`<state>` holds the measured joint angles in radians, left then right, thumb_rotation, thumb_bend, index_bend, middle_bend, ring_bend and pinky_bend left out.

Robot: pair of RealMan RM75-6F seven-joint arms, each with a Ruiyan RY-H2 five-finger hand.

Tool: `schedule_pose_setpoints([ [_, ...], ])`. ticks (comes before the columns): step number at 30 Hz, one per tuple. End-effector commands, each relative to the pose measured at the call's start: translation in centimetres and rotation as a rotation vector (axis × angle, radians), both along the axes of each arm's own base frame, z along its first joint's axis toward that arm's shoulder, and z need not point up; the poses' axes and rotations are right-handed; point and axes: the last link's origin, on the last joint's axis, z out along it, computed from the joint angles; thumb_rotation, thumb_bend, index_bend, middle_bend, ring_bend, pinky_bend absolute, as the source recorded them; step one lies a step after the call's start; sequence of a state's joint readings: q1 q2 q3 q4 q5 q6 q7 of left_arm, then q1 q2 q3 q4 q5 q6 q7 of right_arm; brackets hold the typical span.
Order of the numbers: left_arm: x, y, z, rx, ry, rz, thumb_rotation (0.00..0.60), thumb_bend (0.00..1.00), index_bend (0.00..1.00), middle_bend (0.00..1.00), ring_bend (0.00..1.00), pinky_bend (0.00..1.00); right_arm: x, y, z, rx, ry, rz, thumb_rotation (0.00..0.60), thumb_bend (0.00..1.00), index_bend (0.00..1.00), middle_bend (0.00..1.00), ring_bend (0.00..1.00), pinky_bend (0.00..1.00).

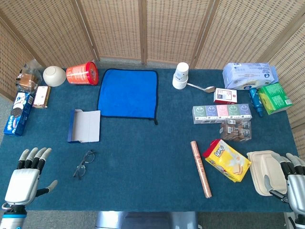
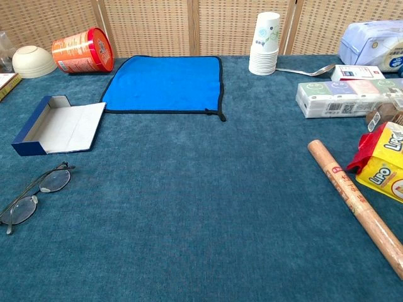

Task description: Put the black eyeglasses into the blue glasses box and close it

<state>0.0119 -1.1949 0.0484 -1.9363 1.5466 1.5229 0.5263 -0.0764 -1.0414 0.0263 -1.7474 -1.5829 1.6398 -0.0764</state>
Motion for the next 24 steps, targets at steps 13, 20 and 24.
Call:
schedule_pose_setpoints([
  [13, 0.2, 0.2, -0.1, 0.003, 0.004, -0.013, 0.500, 0.10, 0.08, 0.13, 0.07, 0.03, 0.1, -0.3, -0.1, 0.002, -0.004, 0.012, 0.338, 0.45, 0.19, 0.29, 0.15, 0.18],
  [20, 0.9, 1.5, -0.6, -0.089, -0.094, -0.004, 0.495, 0.10, 0.08, 0.13, 0.07, 0.04, -0.3, -0.5, 0.1, -0.012, -0.003, -0.008, 0.337, 0.45, 0.19, 0.29, 0.15, 0.18],
  [24, 1.7, 2.9, -0.6, -0.197, -0.215, 0.036, 0.492, 0.10, 0.08, 0.13, 0.07, 0.05, -0.5, -0.7, 0.1, -0.012, -0.001, -0.012, 0.342, 0.45, 0.19, 0.29, 0.15, 0.18],
])
